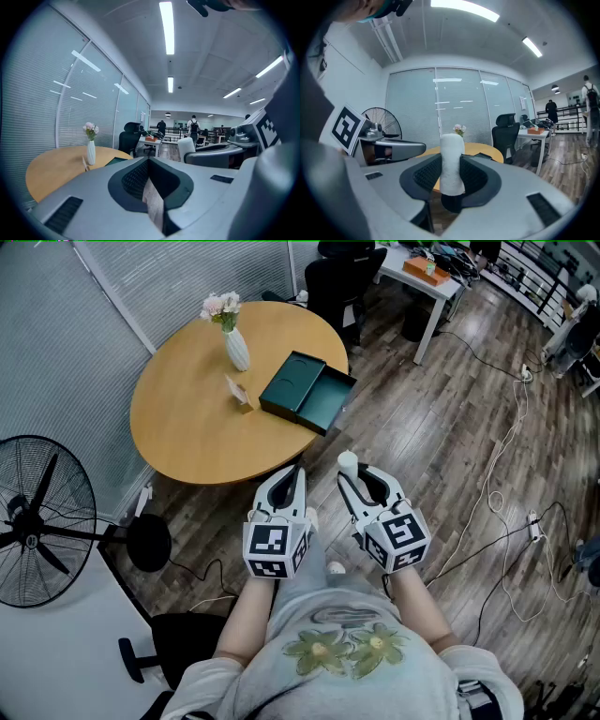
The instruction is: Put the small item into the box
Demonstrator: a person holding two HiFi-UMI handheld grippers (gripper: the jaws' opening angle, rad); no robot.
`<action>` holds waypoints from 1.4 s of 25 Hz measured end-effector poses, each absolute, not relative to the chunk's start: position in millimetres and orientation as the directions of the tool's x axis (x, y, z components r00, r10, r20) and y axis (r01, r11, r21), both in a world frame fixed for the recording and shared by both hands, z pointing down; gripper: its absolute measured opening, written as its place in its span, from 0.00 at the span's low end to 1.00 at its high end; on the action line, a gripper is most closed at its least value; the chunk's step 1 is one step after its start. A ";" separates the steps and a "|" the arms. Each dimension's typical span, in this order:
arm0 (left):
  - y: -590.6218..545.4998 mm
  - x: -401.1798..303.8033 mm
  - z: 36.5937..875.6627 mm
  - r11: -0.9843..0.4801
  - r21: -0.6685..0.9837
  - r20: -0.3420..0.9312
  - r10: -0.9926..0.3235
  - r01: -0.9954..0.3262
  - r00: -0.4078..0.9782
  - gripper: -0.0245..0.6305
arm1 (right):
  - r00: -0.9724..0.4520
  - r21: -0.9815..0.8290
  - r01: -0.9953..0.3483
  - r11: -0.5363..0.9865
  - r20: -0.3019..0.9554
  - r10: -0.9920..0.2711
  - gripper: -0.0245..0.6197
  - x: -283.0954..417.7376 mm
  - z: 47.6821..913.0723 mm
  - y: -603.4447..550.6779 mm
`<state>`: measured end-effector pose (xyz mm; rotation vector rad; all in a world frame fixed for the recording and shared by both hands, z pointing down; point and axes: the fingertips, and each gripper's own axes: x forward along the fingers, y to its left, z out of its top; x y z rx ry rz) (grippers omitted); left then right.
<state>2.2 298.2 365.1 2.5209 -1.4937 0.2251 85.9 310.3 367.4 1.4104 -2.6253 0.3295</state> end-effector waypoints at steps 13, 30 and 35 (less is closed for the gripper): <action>193.2 -18.3 378.5 -0.481 0.119 0.235 -0.837 -0.869 0.495 0.04 | -0.504 -0.072 -0.862 0.502 0.227 -0.833 0.24 74.0 371.4 203.5; 22.7 -41.4 390.7 -0.517 0.146 0.228 -0.812 -0.844 0.537 0.04 | -0.449 -0.012 -0.889 0.457 0.214 -0.868 0.24 62.0 366.8 26.9; 4.2 -46.7 398.1 -0.521 0.153 0.236 -0.806 -0.840 0.543 0.04 | -0.428 0.007 -0.898 0.441 0.227 -0.875 0.24 62.5 373.0 7.4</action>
